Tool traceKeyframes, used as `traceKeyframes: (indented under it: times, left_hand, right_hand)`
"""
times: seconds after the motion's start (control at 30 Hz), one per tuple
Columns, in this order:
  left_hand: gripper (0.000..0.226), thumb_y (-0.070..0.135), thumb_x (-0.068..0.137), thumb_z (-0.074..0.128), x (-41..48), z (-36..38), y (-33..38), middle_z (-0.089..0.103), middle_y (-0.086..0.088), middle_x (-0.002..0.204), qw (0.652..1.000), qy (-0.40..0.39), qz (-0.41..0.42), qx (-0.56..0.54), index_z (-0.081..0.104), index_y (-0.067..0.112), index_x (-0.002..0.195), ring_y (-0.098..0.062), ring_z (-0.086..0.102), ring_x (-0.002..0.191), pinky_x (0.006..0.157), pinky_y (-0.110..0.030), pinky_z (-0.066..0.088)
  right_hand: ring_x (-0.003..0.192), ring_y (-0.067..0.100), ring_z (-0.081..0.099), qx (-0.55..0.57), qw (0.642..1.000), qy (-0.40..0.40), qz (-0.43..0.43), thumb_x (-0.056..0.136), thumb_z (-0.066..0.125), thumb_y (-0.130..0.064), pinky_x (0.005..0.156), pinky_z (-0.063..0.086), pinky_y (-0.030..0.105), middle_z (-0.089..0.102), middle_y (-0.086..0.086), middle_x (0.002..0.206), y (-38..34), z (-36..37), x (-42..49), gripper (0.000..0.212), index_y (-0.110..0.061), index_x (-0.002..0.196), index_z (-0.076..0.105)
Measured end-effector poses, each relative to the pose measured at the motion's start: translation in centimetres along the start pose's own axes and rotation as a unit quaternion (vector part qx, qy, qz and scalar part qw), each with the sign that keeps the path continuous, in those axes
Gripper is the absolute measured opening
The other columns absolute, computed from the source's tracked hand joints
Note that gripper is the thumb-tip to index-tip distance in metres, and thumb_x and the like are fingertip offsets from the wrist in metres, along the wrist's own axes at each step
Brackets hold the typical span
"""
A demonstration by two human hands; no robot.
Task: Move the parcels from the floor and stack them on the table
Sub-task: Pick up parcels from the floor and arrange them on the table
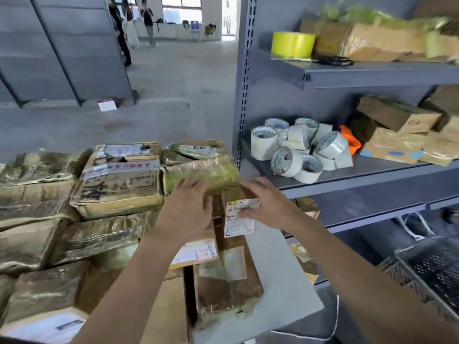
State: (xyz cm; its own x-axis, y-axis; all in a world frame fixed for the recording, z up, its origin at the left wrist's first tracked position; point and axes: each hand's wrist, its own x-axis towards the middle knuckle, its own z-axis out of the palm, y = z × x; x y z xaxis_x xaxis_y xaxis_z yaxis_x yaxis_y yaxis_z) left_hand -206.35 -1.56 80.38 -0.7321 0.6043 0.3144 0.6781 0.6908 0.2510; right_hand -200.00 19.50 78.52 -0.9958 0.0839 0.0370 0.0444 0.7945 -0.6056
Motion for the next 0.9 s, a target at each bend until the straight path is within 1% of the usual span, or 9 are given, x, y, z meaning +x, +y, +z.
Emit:
traceKeyframes:
  times: [0.13, 0.23, 0.33, 0.43, 0.53, 0.63, 0.73, 0.8, 0.9]
  left_hand:
    - [0.05, 0.045, 0.098, 0.036, -1.9, 1.2, -1.3, 0.027, -0.002, 0.15, 0.994, -0.108, -0.007, 0.003, 0.034, 0.023, 0.143, -0.025, 0.018, 0.144, 0.116, -0.042, 0.024]
    - [0.059, 0.056, 0.097, 0.018, -2.7, 2.1, -1.4, 0.018, 0.0, 0.157, 0.992, -0.121, -0.011, 0.013, 0.025, 0.028, 0.148, -0.021, 0.007, 0.147, 0.12, -0.04, 0.006]
    - [0.081, 0.066, 0.082, -0.003, -3.0, 2.4, -1.2, 0.022, -0.001, 0.156, 0.995, -0.1, -0.01, 0.027, 0.025, 0.028, 0.147, -0.021, 0.01, 0.146, 0.12, -0.041, 0.005]
    - [0.092, 0.082, 0.077, 0.007, -3.5, 2.6, -1.3, 0.009, -0.003, 0.159, 0.992, -0.116, 0.0, 0.057, 0.013, 0.028, 0.15, -0.021, 0.001, 0.148, 0.12, -0.044, 0.002]
    - [0.096, 0.084, 0.076, 0.018, -3.7, 2.8, -1.7, -0.001, -0.002, 0.16, 0.986, -0.134, 0.014, 0.094, 0.002, 0.027, 0.151, -0.021, -0.006, 0.148, 0.119, -0.048, -0.002]
    - [0.093, 0.079, 0.076, 0.013, -3.7, 3.2, -1.7, -0.001, -0.005, 0.16, 0.984, -0.132, 0.019, 0.12, -0.002, 0.025, 0.152, -0.022, -0.006, 0.148, 0.119, -0.049, -0.001]
    - [0.087, 0.074, 0.084, 0.02, -3.5, 3.5, -1.6, -0.001, -0.006, 0.16, 0.983, -0.131, 0.018, 0.125, -0.002, 0.024, 0.152, -0.024, -0.006, 0.148, 0.119, -0.049, 0.0]
    - [0.087, 0.073, 0.086, 0.026, -3.5, 3.5, -1.5, -0.001, -0.005, 0.16, 0.983, -0.133, 0.017, 0.123, -0.003, 0.024, 0.152, -0.024, -0.006, 0.148, 0.119, -0.049, 0.0]
    - [0.093, 0.074, 0.085, 0.03, -3.6, 3.1, -1.3, 0.0, -0.005, 0.161, 0.987, -0.127, 0.008, 0.1, -0.009, 0.022, 0.151, -0.022, -0.005, 0.148, 0.119, -0.048, 0.0]
  right_hand:
    - [0.136, 0.014, 0.035, -0.051, 0.999, -0.001, 0.019, 0.086, 0.071, -0.037, 0.106, 0.028, 0.022, 0.022, -0.003, 0.152, -0.6, 2.0, -0.5, 0.076, -0.032, 0.149, 0.03]
    - [0.137, 0.015, 0.037, -0.042, 0.999, -0.002, 0.02, 0.091, 0.065, -0.028, 0.108, 0.034, 0.029, 0.011, -0.005, 0.159, -1.3, 2.9, -1.2, 0.073, -0.037, 0.15, 0.023]
    - [0.141, 0.017, 0.033, -0.012, 0.999, 0.011, 0.041, 0.093, 0.063, -0.023, 0.111, 0.033, 0.033, 0.014, -0.004, 0.16, -1.7, 3.3, -1.4, 0.082, -0.033, 0.153, 0.009]
    - [0.142, 0.019, 0.032, 0.007, 0.997, -0.013, 0.081, 0.093, 0.063, -0.03, 0.11, 0.031, 0.033, 0.025, -0.001, 0.158, -1.6, 3.1, -1.1, 0.093, -0.029, 0.153, -0.008]
    - [0.127, 0.018, 0.05, 0.003, 0.995, -0.031, 0.092, 0.089, 0.065, -0.038, 0.104, 0.042, 0.035, 0.049, -0.007, 0.143, -1.2, 3.1, -0.9, 0.086, -0.033, 0.152, 0.006]
    - [0.112, 0.014, 0.059, -0.01, 0.996, -0.027, 0.081, 0.087, 0.066, -0.04, 0.094, 0.048, 0.034, 0.06, -0.007, 0.127, -1.0, 3.3, -0.5, 0.073, -0.028, 0.145, 0.024]
    - [0.11, 0.015, 0.059, -0.013, 0.998, -0.018, 0.064, 0.088, 0.065, -0.039, 0.091, 0.048, 0.031, 0.06, -0.005, 0.128, -0.8, 3.6, -0.6, 0.072, -0.027, 0.145, 0.024]
    - [0.119, 0.012, 0.055, 0.009, 0.998, -0.023, 0.055, 0.088, 0.064, -0.043, 0.096, 0.045, 0.028, 0.054, -0.011, 0.135, -0.8, 3.6, -0.9, 0.079, -0.03, 0.149, 0.016]
    - [0.138, 0.004, 0.029, 0.032, 0.997, -0.049, 0.057, 0.09, 0.057, -0.053, 0.106, 0.028, 0.022, 0.024, -0.019, 0.149, -1.3, 3.1, -1.3, 0.09, -0.024, 0.154, 0.0]
